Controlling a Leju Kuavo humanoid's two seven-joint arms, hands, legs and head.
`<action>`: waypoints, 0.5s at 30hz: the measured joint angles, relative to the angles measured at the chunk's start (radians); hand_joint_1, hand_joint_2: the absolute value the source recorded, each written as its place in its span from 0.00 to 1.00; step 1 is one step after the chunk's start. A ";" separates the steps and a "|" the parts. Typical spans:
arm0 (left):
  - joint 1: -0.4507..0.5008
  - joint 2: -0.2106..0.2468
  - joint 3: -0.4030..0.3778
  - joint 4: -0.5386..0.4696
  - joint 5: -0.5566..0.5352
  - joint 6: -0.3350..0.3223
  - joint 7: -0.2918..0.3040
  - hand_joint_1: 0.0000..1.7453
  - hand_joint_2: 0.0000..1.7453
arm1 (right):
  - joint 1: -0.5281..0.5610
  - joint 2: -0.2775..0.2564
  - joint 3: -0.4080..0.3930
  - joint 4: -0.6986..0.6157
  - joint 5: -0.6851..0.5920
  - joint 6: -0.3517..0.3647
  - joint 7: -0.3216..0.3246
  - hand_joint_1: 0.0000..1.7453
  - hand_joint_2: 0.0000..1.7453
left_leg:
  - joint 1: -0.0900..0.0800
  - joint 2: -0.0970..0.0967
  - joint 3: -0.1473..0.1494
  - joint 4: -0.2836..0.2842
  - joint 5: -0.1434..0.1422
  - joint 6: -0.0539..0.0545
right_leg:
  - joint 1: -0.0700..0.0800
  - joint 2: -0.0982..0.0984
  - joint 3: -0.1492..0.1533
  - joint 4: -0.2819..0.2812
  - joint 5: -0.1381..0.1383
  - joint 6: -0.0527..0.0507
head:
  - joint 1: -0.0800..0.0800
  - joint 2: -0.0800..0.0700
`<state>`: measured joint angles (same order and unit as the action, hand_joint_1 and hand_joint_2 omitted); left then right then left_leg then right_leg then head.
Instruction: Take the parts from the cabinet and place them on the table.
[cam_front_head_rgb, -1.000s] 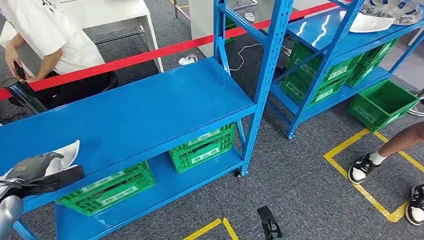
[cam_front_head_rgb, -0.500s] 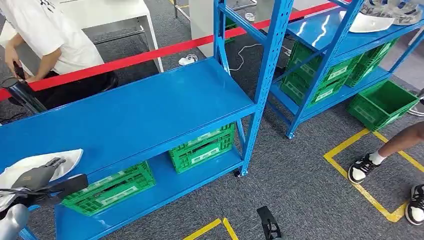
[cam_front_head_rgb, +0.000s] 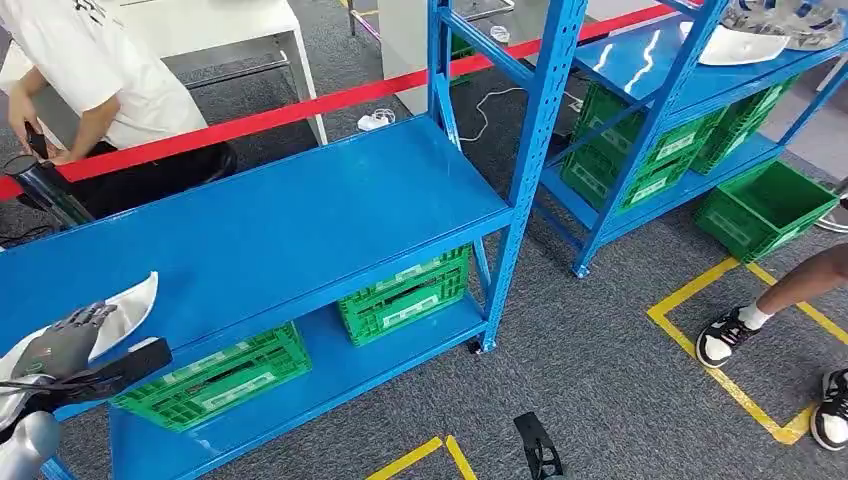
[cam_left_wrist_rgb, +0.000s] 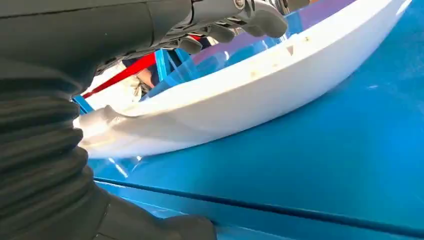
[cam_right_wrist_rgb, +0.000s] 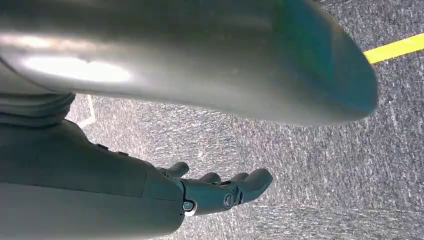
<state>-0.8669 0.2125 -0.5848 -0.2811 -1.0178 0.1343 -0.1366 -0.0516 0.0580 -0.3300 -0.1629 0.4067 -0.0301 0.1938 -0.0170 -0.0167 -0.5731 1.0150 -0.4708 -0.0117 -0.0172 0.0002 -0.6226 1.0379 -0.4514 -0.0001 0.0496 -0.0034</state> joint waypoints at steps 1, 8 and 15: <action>0.001 0.000 0.000 0.000 0.001 0.003 0.000 0.00 1.00 | 0.000 0.000 -0.002 0.000 0.000 0.000 0.000 0.00 0.00 | 0.000 0.000 0.000 0.000 0.000 0.000 | 0.000 0.000 0.000 0.000 0.000 0.000 | 0.000 0.000; 0.001 0.008 0.020 -0.002 0.082 0.023 -0.043 0.00 0.00 | 0.000 0.000 -0.005 0.000 0.006 0.001 0.001 0.00 0.00 | 0.000 0.000 0.000 0.000 0.000 0.000 | 0.000 0.000 0.000 0.000 0.000 0.000 | 0.000 0.000; -0.037 0.016 0.081 -0.011 0.160 -0.014 -0.072 0.00 1.00 | -0.001 0.000 -0.006 0.000 0.014 0.006 0.003 0.00 0.00 | 0.000 0.000 0.000 0.000 0.000 0.000 | 0.000 0.000 0.000 0.000 0.000 0.000 | 0.000 0.000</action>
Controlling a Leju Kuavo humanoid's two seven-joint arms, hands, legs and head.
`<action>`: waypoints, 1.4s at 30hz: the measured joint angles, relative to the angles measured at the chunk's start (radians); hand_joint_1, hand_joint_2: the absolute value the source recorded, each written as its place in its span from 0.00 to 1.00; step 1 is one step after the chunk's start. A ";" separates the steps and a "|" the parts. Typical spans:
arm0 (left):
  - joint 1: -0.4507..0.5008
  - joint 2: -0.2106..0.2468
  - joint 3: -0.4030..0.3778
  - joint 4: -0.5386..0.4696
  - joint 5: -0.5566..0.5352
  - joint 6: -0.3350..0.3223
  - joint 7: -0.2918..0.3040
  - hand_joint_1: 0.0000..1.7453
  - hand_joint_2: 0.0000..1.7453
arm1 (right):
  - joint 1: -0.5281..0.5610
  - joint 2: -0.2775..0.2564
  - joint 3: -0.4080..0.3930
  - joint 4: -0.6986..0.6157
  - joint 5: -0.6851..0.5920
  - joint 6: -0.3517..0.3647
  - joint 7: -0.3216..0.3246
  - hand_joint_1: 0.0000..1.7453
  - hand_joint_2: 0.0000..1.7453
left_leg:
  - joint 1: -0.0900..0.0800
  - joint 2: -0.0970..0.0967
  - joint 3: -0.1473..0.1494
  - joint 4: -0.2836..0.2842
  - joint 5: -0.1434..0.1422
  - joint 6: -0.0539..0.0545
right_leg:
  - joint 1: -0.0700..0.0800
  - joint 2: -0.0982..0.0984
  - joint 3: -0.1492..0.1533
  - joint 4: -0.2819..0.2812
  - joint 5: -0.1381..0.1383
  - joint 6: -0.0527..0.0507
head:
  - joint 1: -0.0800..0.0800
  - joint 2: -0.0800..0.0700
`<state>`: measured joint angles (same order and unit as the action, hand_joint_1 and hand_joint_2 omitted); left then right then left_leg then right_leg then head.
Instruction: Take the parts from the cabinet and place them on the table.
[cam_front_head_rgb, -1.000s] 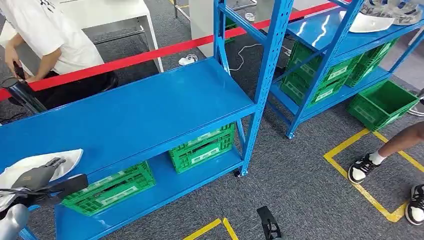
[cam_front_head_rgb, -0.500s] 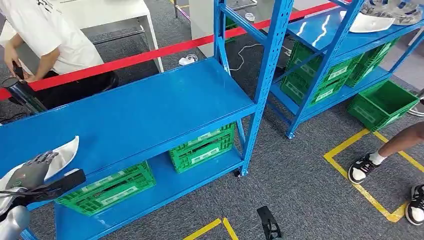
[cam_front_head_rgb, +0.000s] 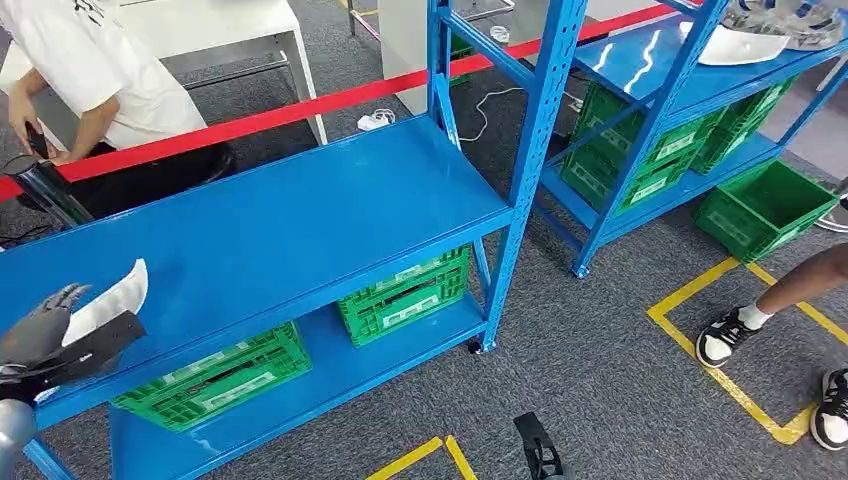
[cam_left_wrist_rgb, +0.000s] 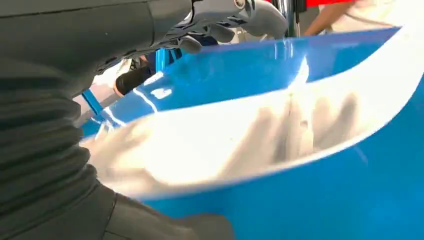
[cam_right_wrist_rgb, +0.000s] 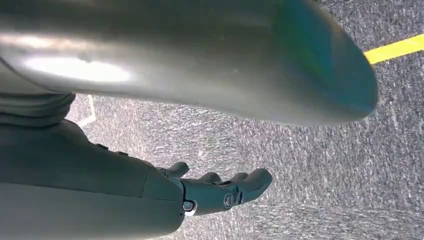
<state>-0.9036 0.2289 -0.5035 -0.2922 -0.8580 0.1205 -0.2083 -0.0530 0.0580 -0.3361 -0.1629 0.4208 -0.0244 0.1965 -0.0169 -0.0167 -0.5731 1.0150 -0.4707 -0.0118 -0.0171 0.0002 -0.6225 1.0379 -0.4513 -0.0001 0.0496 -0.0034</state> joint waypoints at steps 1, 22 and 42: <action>-0.004 0.000 0.000 -0.001 -0.011 -0.002 0.004 0.00 1.00 | 0.000 0.000 0.000 0.000 0.001 0.000 0.000 0.00 0.00 | 0.000 0.000 0.000 0.000 0.000 0.000 | 0.000 0.000 0.000 0.000 0.000 0.000 | 0.000 0.000; -0.006 -0.006 -0.018 -0.002 -0.124 -0.093 0.061 1.00 1.00 | -0.001 0.002 -0.012 0.000 0.004 -0.003 0.001 0.00 0.00 | 0.000 0.000 0.000 0.000 0.000 0.000 | 0.000 0.000 0.000 0.000 0.000 0.000 | 0.000 0.000; -0.017 -0.031 -0.050 0.013 -0.141 -0.146 0.079 1.00 1.00 | 0.000 0.004 -0.031 0.000 0.001 -0.011 0.001 0.00 0.00 | 0.000 0.003 0.002 0.000 -0.001 0.000 | -0.001 0.002 0.001 -0.001 0.000 0.000 | 0.000 0.000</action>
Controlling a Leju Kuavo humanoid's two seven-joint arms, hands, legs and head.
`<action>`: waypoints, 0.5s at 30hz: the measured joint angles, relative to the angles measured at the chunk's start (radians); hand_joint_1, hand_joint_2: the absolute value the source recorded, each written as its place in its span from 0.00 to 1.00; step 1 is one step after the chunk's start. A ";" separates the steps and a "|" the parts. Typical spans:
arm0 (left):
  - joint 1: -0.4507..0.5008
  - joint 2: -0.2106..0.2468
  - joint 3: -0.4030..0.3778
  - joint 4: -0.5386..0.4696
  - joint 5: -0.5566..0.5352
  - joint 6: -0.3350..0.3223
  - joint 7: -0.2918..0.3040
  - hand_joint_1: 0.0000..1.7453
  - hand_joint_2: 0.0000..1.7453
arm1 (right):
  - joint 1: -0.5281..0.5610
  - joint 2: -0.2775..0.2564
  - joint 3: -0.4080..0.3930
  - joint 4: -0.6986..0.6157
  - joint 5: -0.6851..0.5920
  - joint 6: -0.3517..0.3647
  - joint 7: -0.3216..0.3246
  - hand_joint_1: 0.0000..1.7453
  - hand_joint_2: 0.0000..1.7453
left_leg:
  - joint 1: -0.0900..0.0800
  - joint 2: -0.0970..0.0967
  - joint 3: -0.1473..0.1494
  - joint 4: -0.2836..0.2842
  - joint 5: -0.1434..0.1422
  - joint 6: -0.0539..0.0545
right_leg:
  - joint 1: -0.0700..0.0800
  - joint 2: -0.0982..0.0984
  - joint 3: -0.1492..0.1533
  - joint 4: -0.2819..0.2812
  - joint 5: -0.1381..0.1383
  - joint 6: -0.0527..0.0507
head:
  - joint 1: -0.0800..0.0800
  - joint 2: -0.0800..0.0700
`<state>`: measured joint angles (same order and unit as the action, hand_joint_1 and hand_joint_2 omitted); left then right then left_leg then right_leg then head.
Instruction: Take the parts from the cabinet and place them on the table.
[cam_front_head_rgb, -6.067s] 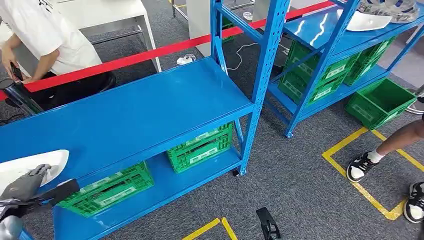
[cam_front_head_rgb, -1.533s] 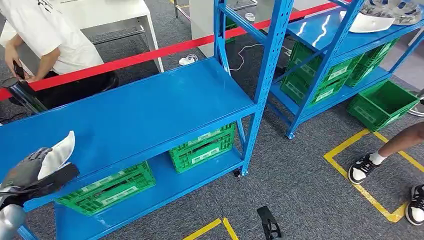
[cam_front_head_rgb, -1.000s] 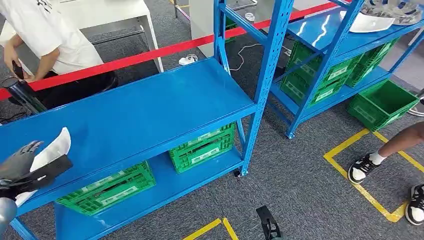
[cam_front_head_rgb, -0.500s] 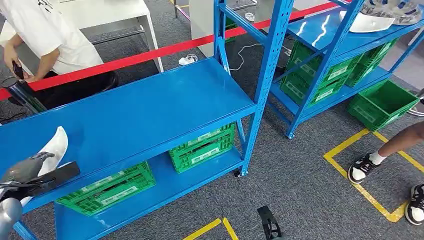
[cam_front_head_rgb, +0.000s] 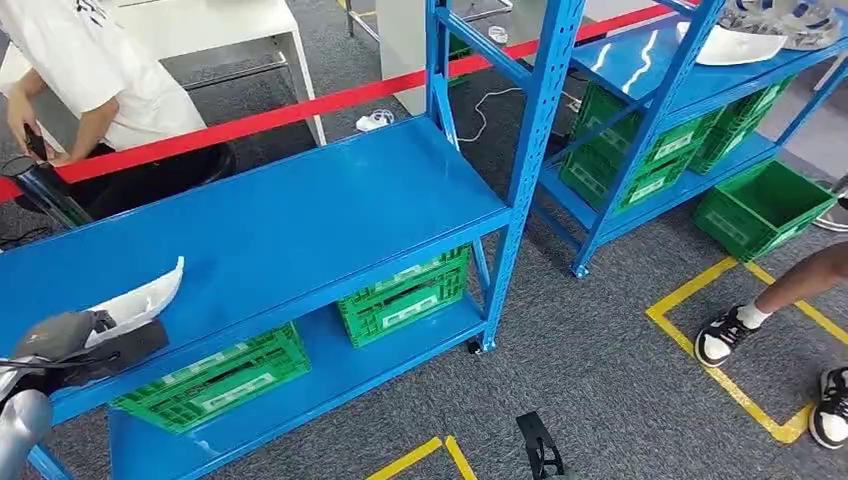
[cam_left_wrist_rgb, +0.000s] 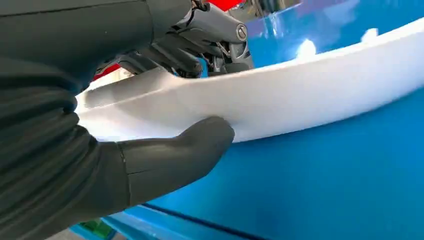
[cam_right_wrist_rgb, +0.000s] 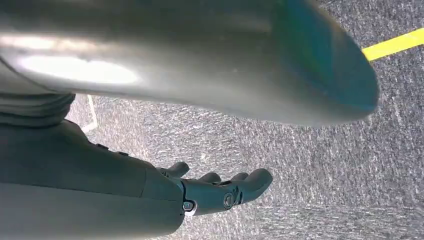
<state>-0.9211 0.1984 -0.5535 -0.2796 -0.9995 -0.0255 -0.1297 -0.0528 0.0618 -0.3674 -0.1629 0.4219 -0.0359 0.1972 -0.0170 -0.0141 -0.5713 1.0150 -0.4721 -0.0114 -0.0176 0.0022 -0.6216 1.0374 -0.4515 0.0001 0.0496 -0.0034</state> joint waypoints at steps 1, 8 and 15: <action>0.000 0.000 0.000 0.000 0.000 0.003 0.000 1.00 1.00 | 0.000 0.000 0.000 0.000 0.000 0.000 0.000 0.00 0.00 | 0.000 0.001 0.000 0.000 0.000 0.000 | 0.000 0.001 0.000 0.000 0.000 0.000 | 0.000 0.000; 0.002 0.000 0.000 0.000 0.006 0.016 -0.010 1.00 1.00 | 0.000 0.000 0.000 0.000 0.003 0.000 -0.006 0.00 0.00 | 0.000 0.001 0.000 0.000 0.000 0.000 | 0.000 0.001 0.000 0.000 0.000 0.000 | 0.000 0.000; 0.007 0.002 0.000 0.000 0.012 0.033 -0.033 1.00 1.00 | 0.000 0.000 0.000 0.000 0.007 0.002 -0.011 0.00 0.00 | 0.000 0.001 0.000 0.000 0.000 0.000 | 0.000 0.001 0.000 0.000 0.000 0.000 | 0.000 0.000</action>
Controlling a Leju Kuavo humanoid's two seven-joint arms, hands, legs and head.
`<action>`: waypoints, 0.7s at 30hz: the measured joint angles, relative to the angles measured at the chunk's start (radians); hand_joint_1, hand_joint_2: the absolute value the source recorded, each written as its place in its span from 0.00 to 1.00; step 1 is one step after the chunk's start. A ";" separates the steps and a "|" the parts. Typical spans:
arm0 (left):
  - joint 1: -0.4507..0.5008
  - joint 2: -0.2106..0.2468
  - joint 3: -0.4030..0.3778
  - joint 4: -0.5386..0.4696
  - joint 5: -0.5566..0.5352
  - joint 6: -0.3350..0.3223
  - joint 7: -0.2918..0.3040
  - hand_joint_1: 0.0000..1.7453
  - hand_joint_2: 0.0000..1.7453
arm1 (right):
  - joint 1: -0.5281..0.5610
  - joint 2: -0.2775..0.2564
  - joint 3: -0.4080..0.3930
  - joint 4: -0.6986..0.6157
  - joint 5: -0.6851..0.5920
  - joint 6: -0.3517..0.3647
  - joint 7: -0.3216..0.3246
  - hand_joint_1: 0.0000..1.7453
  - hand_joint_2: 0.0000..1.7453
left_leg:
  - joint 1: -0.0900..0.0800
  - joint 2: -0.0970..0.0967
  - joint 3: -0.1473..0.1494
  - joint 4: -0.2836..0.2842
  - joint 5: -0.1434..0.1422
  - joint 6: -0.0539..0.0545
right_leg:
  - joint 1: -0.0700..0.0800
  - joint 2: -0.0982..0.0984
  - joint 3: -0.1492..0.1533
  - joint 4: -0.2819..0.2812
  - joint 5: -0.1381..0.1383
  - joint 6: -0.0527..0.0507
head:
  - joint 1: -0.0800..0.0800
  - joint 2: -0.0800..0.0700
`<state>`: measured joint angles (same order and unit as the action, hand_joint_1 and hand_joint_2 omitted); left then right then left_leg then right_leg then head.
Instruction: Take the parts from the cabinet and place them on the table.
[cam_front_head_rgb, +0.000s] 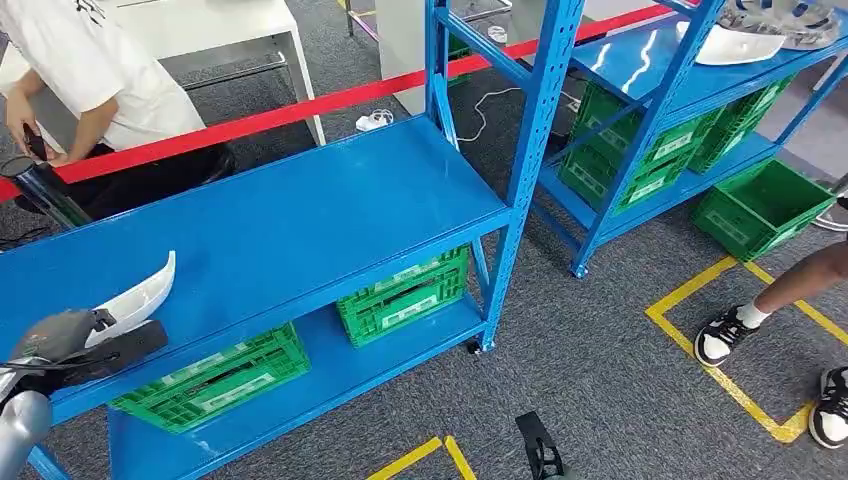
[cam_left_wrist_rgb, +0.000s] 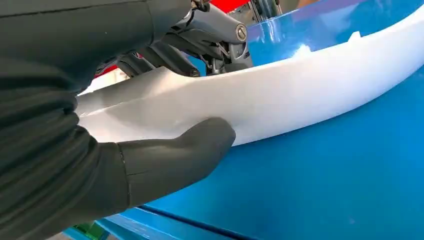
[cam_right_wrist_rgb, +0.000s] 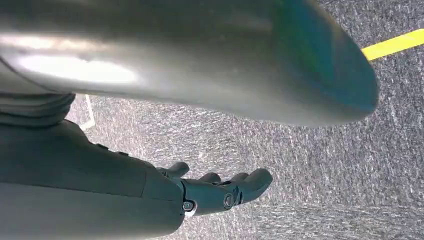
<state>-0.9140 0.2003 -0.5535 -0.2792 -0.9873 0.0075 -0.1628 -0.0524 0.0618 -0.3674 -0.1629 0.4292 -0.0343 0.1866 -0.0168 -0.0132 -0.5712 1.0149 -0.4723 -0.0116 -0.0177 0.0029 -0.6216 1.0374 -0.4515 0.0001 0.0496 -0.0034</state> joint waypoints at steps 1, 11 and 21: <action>0.003 0.000 0.000 0.000 0.000 0.008 -0.006 1.00 1.00 | 0.000 0.000 0.000 0.000 0.000 0.000 0.000 0.00 0.00 | 0.000 0.000 0.000 0.000 0.000 0.000 | 0.000 0.000 0.000 0.000 0.000 0.000 | 0.000 0.000; 0.059 -0.009 0.020 -0.022 0.143 0.369 -0.177 1.00 1.00 | 0.000 0.002 -0.007 0.000 0.005 -0.005 0.010 0.00 0.00 | 0.000 0.000 0.000 0.000 0.000 0.000 | 0.000 0.001 -0.001 0.000 0.000 0.000 | 0.000 0.000; 0.081 -0.071 0.216 -0.589 0.989 0.128 -0.323 1.00 1.00 | 0.001 0.002 -0.031 0.000 0.001 -0.011 -0.003 0.00 0.00 | 0.000 0.004 -0.003 0.002 -0.002 0.002 | 0.000 0.003 -0.003 -0.001 0.001 0.001 | 0.000 0.000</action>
<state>-0.8333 0.1289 -0.3380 -0.8687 0.0014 0.1354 -0.4855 -0.0510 0.0637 -0.3979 -0.1629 0.4303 -0.0450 0.1839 -0.0171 -0.0096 -0.5745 1.0164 -0.4745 -0.0091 -0.0176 0.0063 -0.6242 1.0365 -0.4508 0.0011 0.0496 -0.0034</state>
